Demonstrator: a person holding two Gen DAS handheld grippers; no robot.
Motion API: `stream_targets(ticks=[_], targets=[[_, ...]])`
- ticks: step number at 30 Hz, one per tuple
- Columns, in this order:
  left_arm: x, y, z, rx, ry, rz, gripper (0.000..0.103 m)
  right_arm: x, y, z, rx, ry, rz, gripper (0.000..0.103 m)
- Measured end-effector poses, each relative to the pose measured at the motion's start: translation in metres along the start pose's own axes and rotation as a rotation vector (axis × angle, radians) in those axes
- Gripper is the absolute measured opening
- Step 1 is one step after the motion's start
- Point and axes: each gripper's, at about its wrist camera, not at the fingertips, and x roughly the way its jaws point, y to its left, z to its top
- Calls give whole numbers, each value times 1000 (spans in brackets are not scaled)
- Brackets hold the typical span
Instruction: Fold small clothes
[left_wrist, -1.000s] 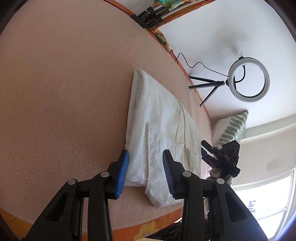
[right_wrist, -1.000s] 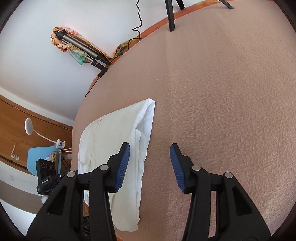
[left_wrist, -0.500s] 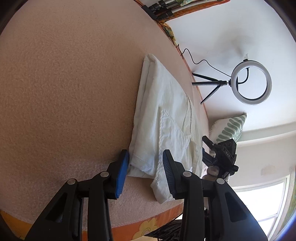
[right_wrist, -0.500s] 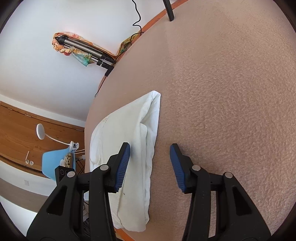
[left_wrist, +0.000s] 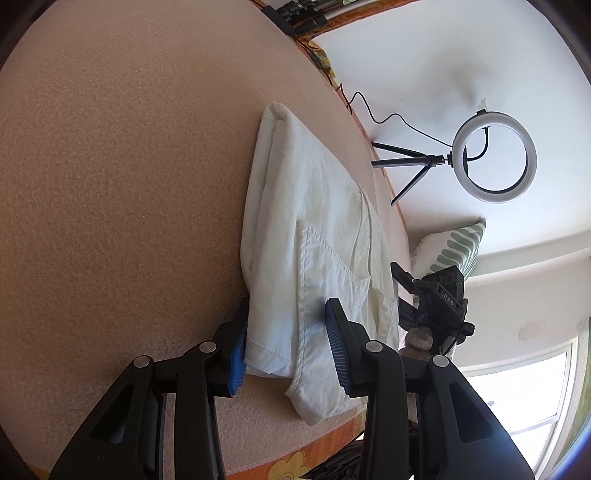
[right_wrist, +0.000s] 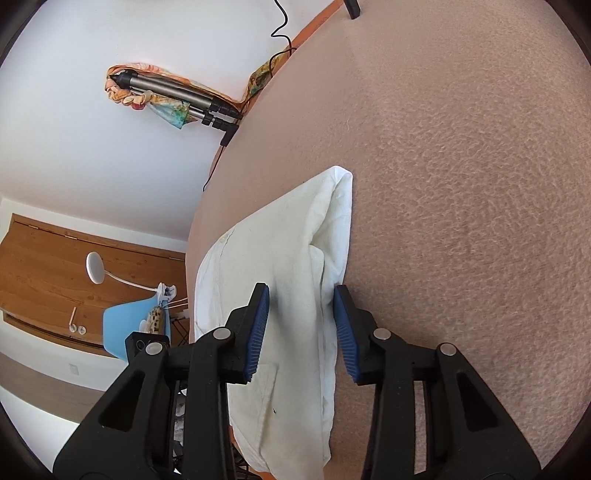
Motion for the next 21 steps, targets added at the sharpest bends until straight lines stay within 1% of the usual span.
stream_targets(ticks=[2,5,8,13,16,18,21], targets=[[0,-5,-1,44,-3,28,35,2,3,-1,-12,2,-25,31],[2,-13,-4,115,-15,93,30,2,9,-4,-45,-7,-70,21],[2,-22,-8,169,-35,136,27,2,20,-7,-89,-23,-124,18],[3,-43,-16,327,-61,244,20,4,38,-11,-165,-47,-219,16],[3,-56,-22,411,-80,285,17,6,54,-17,-238,-66,-287,14],[3,-65,-26,474,-97,307,15,5,64,-21,-281,-83,-316,12],[0,-77,-33,539,-119,313,14,3,82,-28,-353,-114,-348,11]])
